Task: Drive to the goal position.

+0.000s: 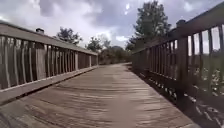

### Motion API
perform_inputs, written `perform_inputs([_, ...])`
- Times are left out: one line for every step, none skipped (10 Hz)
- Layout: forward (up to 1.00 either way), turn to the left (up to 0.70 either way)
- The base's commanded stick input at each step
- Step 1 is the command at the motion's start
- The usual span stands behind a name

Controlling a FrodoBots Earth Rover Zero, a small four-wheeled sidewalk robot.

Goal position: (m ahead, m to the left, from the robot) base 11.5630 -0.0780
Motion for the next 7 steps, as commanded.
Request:
perform_inputs([0.85,0.00])
perform_inputs([0.85,0.00])
perform_inputs([0.85,0.00])
perform_inputs([0.85,0.00])
perform_inputs([0.85,0.00])
perform_inputs([0.85,0.00])
perform_inputs([0.85,0.00])
